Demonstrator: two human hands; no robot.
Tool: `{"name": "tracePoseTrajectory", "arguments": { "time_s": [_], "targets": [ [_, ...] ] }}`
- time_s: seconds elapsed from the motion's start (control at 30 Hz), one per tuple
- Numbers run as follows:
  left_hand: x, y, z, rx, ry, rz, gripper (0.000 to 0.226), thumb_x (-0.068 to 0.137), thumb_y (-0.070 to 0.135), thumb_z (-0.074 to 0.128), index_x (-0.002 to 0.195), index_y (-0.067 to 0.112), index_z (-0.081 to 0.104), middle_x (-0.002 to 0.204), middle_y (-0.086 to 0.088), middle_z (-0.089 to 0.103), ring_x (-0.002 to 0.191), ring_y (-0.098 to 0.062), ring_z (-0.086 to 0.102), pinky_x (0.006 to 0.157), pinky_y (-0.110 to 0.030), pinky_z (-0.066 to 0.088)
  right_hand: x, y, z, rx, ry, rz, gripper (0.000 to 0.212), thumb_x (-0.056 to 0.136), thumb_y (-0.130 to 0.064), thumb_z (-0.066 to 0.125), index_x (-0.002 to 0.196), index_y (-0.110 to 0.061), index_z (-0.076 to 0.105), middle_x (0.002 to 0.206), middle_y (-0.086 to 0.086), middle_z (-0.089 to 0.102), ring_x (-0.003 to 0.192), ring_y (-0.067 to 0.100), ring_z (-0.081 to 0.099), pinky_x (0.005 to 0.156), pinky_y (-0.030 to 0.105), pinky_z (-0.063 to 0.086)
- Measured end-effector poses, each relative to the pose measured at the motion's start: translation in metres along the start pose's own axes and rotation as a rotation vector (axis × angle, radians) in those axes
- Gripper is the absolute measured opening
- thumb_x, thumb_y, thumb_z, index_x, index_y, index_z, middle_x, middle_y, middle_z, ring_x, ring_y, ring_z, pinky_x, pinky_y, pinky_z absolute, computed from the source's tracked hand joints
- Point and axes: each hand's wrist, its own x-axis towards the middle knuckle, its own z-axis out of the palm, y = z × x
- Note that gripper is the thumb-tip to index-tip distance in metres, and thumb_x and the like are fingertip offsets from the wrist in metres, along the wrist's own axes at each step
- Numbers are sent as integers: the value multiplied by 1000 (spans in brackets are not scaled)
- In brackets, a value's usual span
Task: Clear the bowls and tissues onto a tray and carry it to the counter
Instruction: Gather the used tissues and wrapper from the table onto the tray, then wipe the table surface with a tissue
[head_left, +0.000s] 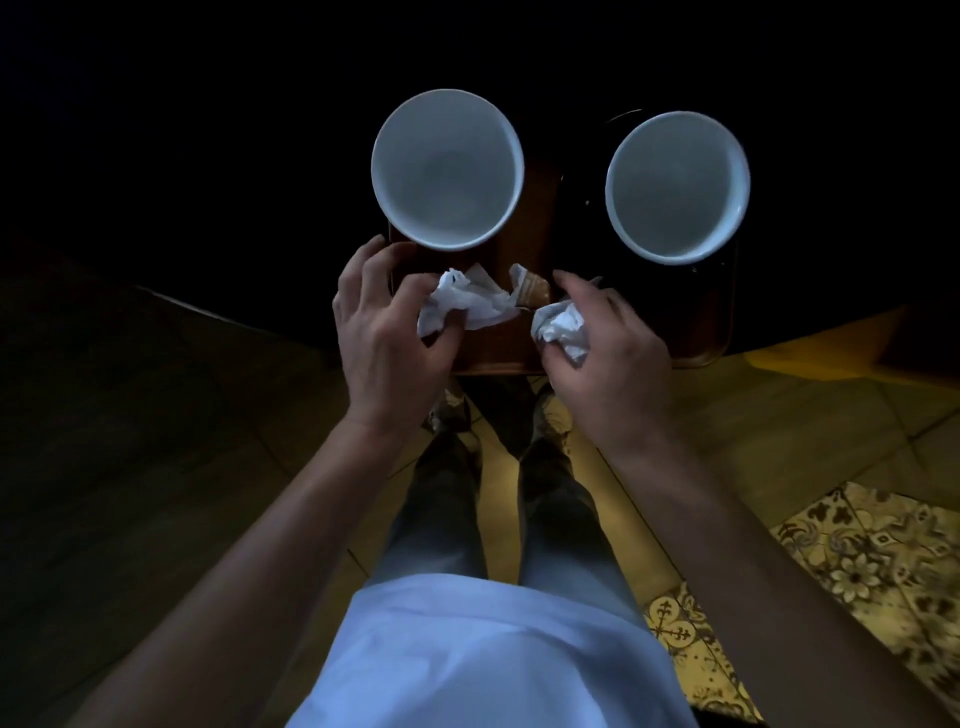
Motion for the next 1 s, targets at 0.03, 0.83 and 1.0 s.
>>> {"name": "tracePoseTrajectory", "arguments": {
  "time_s": [0.03,0.83,1.0],
  "targets": [
    [0,-1,1,0,-7,2,34,87,33,73,110,8,69,139,-21,57,141,-41,41,107,-58,41,0,0,1,3,6,8,62,86,-23,73,143,-21,49,124,7,62,107,23,64,84,38,59],
    [12,83,-64,-231,74,326,29,99,30,60,105,4,73,119,-15,67,116,-32,57,97,-36,45,-45,0,-138,233,353,122,32,86,-37,73,106,-16,60,96,-4,64,85,13,66,62,31,59],
    [46,173,-22,-302,-16,557,26,97,24,61,113,5,70,126,-15,63,119,-33,58,94,-40,48,-34,50,-209,282,524,198,29,87,-31,77,109,-19,64,96,-8,64,88,3,64,73,23,55]
  ]
}}
